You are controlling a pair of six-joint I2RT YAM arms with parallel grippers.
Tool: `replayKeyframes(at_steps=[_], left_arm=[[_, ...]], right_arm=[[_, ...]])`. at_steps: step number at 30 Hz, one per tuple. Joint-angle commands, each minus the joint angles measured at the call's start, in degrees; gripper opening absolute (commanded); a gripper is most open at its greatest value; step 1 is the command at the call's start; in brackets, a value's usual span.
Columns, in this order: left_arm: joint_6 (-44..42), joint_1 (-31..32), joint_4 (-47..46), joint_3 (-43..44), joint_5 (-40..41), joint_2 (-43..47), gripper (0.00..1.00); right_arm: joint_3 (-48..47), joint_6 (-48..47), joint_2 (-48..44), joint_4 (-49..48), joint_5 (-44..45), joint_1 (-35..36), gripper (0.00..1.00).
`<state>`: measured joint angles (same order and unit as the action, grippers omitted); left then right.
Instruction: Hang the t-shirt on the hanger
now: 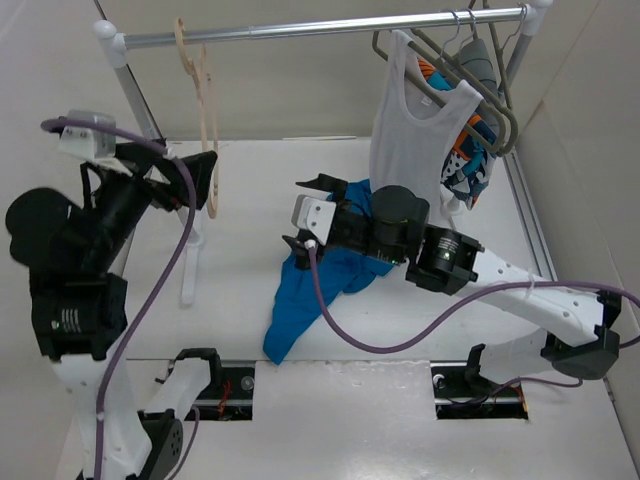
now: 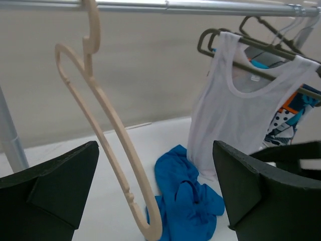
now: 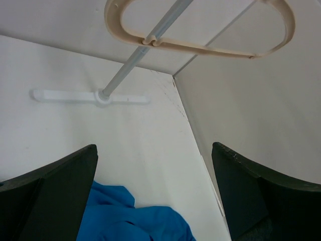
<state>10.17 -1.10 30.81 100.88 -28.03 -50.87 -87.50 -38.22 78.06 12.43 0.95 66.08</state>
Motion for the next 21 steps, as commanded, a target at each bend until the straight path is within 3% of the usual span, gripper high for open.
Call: replayKeyframes(at_steps=[1, 5, 12, 16, 17, 21], left_arm=[[3.4, 0.2, -2.2, -0.5, 2.9, -1.7, 0.94], [1.8, 0.2, -1.0, -1.6, 6.1, -4.8, 0.93], [-0.6, 0.2, -1.7, -9.4, -1.9, -5.6, 0.78], [-2.1, 0.2, -1.1, -11.4, -4.0, -6.2, 0.57], [-2.1, 0.2, -1.1, -11.9, -4.0, -6.2, 0.45], [-2.1, 0.2, -1.7, -11.9, -4.0, -5.6, 0.12]], right_arm=[[2.1, 2.4, -4.3, -2.1, 2.1, 0.1, 1.00], [4.8, 3.0, -6.9, -2.1, 3.6, 0.1, 1.00], [7.5, 3.5, -8.8, -2.1, 5.4, 0.1, 1.00], [8.1, 3.5, -10.0, -1.4, 7.1, 0.1, 1.00], [8.1, 3.5, -10.0, -0.9, 7.7, 0.1, 1.00], [8.6, 3.5, -11.2, -0.4, 8.4, 0.1, 1.00]])
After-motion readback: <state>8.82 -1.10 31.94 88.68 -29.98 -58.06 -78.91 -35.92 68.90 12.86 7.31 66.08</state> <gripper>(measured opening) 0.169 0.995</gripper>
